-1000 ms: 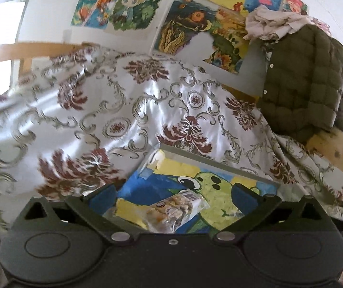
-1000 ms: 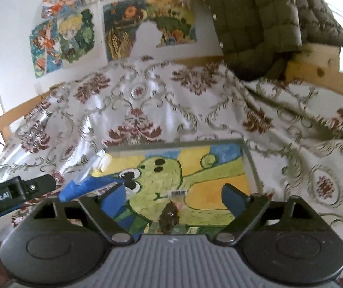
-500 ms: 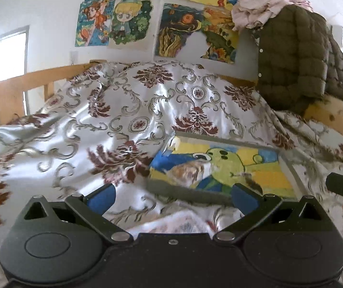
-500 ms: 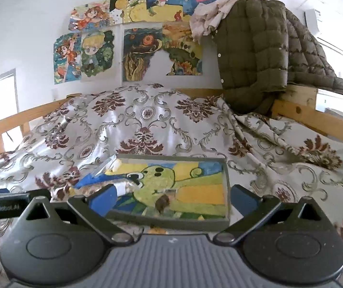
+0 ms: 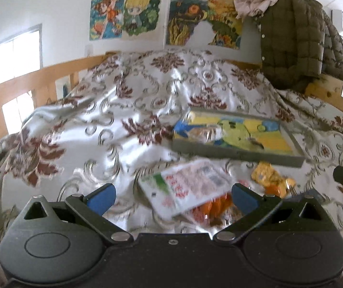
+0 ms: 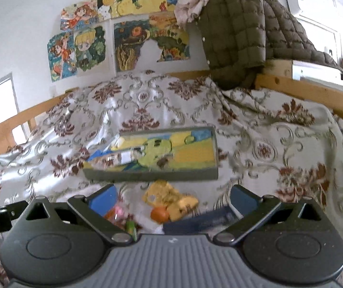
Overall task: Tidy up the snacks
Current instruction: 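Withdraw both open tools from the grey tray, then lower the right tool onto the green stick snack and close it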
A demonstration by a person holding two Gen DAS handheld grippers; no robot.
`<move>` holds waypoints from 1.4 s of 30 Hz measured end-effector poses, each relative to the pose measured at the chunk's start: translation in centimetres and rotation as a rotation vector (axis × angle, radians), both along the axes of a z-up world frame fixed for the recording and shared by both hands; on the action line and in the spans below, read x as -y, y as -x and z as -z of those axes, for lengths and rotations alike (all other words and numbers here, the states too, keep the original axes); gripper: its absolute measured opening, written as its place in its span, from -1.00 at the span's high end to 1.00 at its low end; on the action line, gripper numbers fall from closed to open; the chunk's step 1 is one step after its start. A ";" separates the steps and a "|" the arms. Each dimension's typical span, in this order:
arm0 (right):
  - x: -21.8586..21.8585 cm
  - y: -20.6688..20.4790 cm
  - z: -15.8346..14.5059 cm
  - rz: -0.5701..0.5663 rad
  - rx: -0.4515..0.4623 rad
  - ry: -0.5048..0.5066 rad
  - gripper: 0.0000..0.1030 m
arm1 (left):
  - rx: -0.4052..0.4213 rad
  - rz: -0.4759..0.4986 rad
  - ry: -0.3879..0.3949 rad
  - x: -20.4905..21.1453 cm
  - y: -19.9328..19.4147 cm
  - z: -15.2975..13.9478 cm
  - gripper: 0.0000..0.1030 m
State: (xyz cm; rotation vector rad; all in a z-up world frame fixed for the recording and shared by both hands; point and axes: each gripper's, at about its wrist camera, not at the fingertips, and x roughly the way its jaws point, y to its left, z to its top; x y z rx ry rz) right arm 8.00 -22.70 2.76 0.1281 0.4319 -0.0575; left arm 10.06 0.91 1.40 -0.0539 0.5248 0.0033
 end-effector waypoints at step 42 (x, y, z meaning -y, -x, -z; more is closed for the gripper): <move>-5.7 3.7 3.1 -0.101 -0.261 0.112 -1.00 | -0.095 -0.017 -0.075 -0.4 4.8 0.9 -0.98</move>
